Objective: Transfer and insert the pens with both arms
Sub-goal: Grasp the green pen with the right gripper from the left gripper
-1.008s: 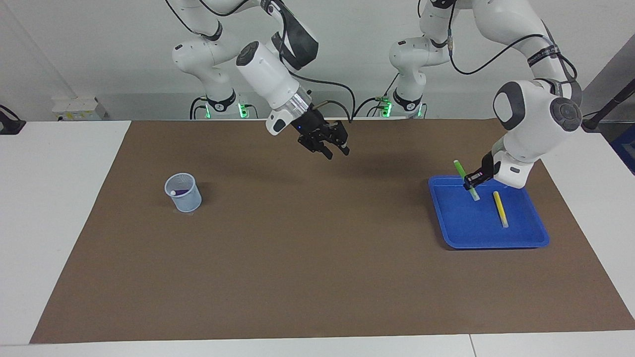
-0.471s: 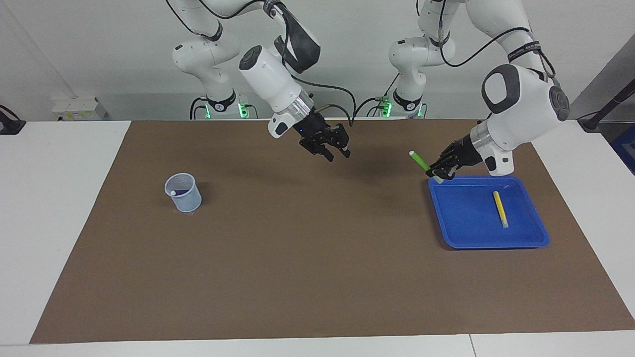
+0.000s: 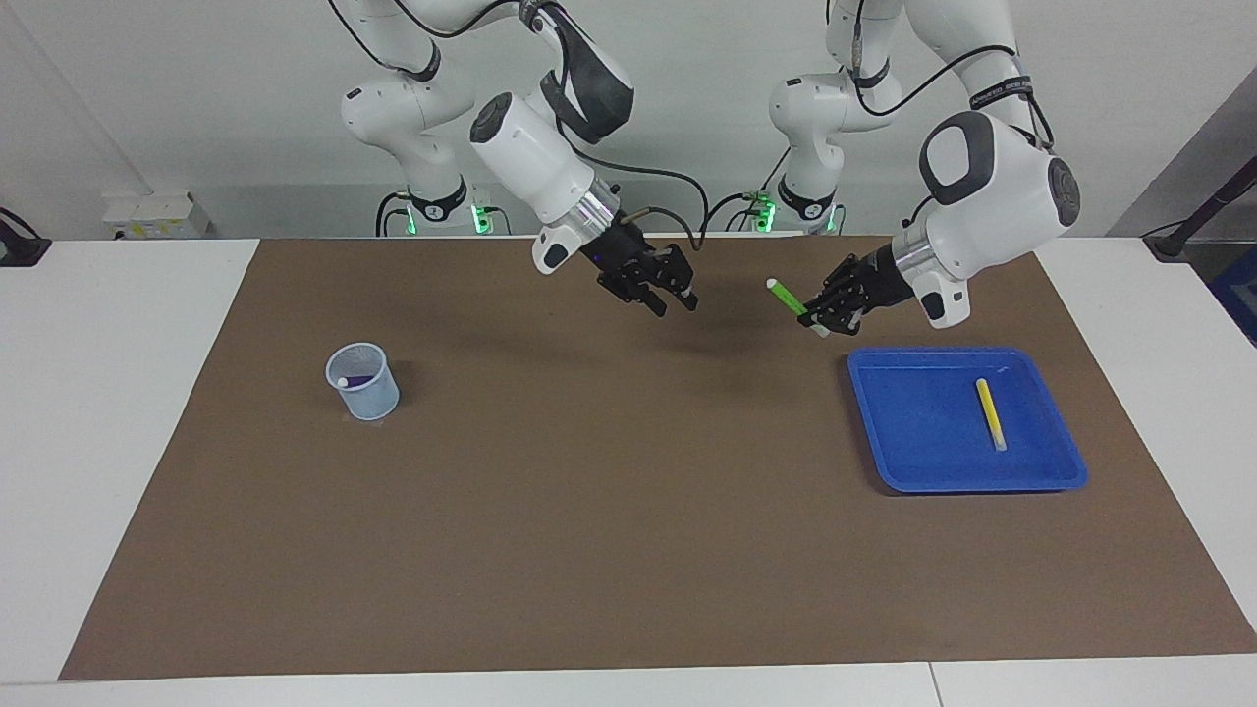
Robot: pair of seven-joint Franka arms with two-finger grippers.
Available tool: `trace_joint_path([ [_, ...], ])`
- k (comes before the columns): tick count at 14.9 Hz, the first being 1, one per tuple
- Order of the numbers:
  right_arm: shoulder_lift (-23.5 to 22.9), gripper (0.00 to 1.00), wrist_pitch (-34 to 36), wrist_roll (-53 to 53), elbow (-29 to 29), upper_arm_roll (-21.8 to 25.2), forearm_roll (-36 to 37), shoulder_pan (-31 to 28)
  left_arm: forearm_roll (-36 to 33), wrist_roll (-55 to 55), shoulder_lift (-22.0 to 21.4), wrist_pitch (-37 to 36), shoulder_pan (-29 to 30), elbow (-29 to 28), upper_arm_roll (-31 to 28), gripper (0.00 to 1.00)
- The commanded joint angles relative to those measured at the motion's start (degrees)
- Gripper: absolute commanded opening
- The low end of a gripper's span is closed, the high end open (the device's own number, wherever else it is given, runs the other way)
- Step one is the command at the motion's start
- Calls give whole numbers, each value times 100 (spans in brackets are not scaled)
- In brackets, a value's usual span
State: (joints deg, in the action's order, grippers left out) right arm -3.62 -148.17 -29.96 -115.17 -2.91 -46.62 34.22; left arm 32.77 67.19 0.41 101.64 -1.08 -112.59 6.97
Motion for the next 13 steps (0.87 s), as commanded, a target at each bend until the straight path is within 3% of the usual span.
trace_joint_path([
  [1, -95, 60, -624, -464, 47, 1, -163, 347, 247, 417, -514, 540, -313, -683, -73, 0],
  [4, -130, 60, -696, -966, 231, 1, -163, 707, 396, 550, -822, 743, -480, -1027, -73, 0],
  [13, -165, 60, -696, -888, 197, 1, -145, 805, 494, 778, -911, 726, -533, -1037, -73, 0],
])
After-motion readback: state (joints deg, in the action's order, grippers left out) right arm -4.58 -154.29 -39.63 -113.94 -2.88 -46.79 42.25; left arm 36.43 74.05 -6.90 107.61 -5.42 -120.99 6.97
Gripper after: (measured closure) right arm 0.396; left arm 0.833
